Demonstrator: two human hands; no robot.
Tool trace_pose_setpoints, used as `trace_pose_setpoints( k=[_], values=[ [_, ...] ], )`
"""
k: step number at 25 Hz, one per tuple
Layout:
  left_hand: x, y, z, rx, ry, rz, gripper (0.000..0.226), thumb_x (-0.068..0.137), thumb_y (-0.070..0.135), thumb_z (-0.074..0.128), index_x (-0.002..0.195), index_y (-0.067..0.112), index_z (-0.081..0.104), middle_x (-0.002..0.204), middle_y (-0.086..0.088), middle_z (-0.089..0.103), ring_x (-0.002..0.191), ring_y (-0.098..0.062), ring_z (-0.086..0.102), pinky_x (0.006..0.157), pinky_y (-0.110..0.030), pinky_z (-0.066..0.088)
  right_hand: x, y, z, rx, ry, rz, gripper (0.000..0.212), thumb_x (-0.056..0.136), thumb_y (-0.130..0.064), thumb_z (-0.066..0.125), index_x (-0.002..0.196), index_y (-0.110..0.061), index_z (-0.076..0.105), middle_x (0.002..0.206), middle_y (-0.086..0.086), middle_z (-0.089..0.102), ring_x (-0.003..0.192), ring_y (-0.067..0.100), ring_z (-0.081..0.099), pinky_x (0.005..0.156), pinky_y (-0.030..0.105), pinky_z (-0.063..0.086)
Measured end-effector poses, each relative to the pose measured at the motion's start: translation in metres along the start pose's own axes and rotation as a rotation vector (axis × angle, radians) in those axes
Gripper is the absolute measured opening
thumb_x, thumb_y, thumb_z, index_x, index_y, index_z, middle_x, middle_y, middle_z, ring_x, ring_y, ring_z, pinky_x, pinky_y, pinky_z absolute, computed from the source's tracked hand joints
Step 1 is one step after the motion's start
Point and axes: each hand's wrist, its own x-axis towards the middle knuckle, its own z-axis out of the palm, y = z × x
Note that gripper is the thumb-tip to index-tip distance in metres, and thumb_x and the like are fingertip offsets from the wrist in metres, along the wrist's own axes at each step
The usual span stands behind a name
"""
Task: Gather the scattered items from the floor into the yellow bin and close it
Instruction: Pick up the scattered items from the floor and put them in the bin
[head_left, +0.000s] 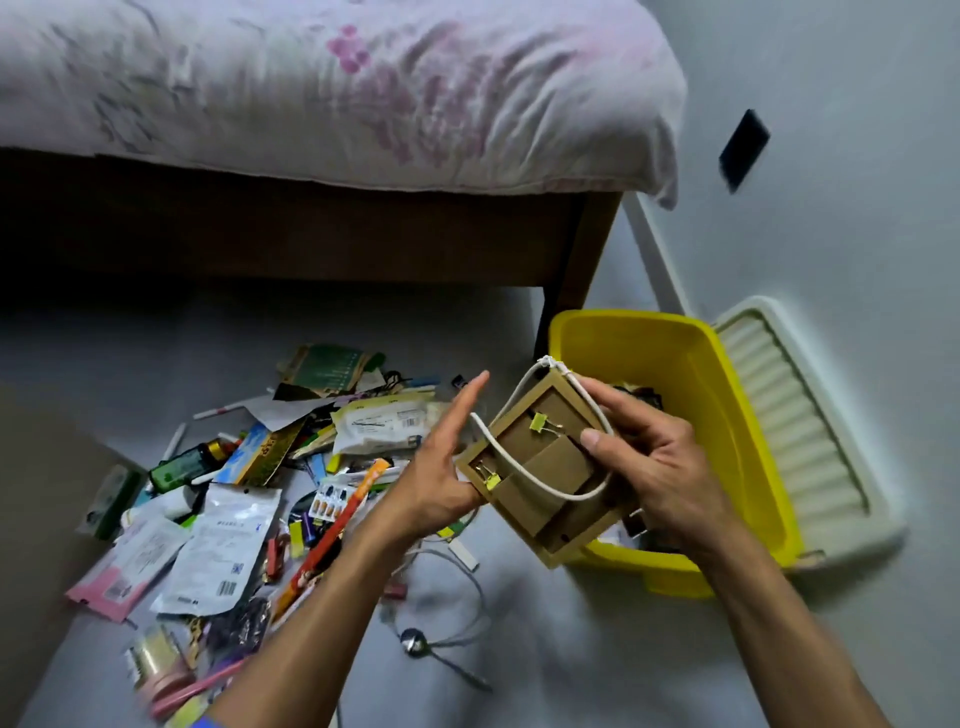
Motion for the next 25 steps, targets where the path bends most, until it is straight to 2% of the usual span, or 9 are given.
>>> trace_pose_setpoints(
  k=[3,4,6,10,14,16,18,22,25],
  values=[
    [0.008,0.017,0.013,-0.184,-0.169,-0.001,0.044,0.083,0.021,0.071,0.11,0.055,0.061,0.108,0.021,0.068,0.098,0.0,0.065,0.079,-0.022,0.055,0.003,-0.015,-0.024,0.034,-0.012,0.034,0.037,0.095,-0.014,0.059,0.13,-0.028,0.061,0.121,-0.004,0.069,0.106,0.012,0.067,0.077,0.022,0.056],
    [0.009,0.021,0.02,-0.201,-0.147,-0.056,0.023,0.089,0.023,0.064,0.089,0.046,0.069,0.084,0.013,0.072,0.073,-0.003,0.067,0.061,-0.026,0.054,0.005,-0.018,-0.028,0.042,0.014,0.076,0.033,0.094,-0.017,0.06,0.126,-0.026,0.063,0.114,-0.001,0.072,0.1,0.012,0.069,0.072,0.021,0.056],
    [0.012,0.017,0.027,-0.235,0.086,-0.238,0.029,0.097,0.036,0.054,0.074,0.029,0.07,0.055,0.006,0.057,0.046,-0.006,0.048,0.045,-0.027,0.038,0.008,-0.015,-0.04,0.042,0.07,0.216,0.034,0.084,-0.03,0.069,0.116,-0.024,0.065,0.099,0.008,0.075,0.085,0.015,0.071,0.064,0.024,0.056],
    [0.023,-0.001,0.001,-0.34,0.637,-0.478,0.041,0.099,0.046,0.043,0.078,0.016,0.06,0.053,0.005,0.043,0.046,-0.011,0.037,0.045,-0.025,0.027,-0.005,0.023,-0.073,-0.016,0.367,0.521,0.039,0.072,-0.043,0.08,0.099,-0.015,0.072,0.095,0.014,0.074,0.087,0.027,0.07,0.077,0.044,0.058],
    [0.019,0.003,0.016,-0.159,0.523,-0.495,0.043,0.099,0.05,0.039,0.075,0.017,0.053,0.06,0.003,0.042,0.053,-0.014,0.036,0.05,-0.028,0.027,-0.014,0.064,-0.076,0.179,0.849,0.617,0.028,0.089,-0.032,0.07,0.101,-0.007,0.069,0.093,0.015,0.071,0.077,0.026,0.066,0.059,0.035,0.055],
    [0.017,0.015,0.028,-0.194,0.44,-0.499,0.042,0.1,0.049,0.037,0.075,0.018,0.049,0.06,0.002,0.038,0.052,-0.013,0.033,0.048,-0.027,0.025,-0.015,0.075,-0.067,-0.139,0.892,0.611,0.029,0.093,-0.03,0.064,0.116,-0.012,0.065,0.109,0.012,0.068,0.085,0.021,0.061,0.06,0.025,0.044],
    [0.017,0.031,0.031,-0.219,0.393,-0.498,0.042,0.101,0.049,0.037,0.071,0.02,0.045,0.058,0.004,0.035,0.048,-0.011,0.029,0.046,-0.026,0.021,-0.015,0.077,-0.042,-0.404,0.757,0.44,0.043,0.089,-0.032,0.068,0.129,-0.021,0.056,0.122,0.005,0.063,0.093,0.013,0.058,0.069,0.023,0.043],
    [0.015,0.075,0.02,-0.554,0.326,-0.509,0.043,0.103,0.045,0.037,0.069,0.02,0.045,0.051,0.005,0.032,0.039,-0.009,0.023,0.039,-0.022,0.017,-0.01,0.069,0.069,-0.009,-0.082,0.291,0.078,0.073,-0.043,0.082,0.139,-0.048,0.04,0.135,-0.025,0.051,0.12,-0.004,0.05,0.092,0.015,0.044],
    [0.019,0.102,-0.006,-1.024,0.272,-0.502,0.044,0.102,0.046,0.037,0.069,0.019,0.044,0.046,0.007,0.027,0.032,-0.005,0.021,0.03,-0.015,0.014,-0.016,0.085,0.136,-0.001,-0.479,0.297,0.033,0.086,-0.035,0.071,0.118,-0.037,0.064,0.116,-0.017,0.068,0.108,0.0,0.061,0.091,0.02,0.05]
  ],
)
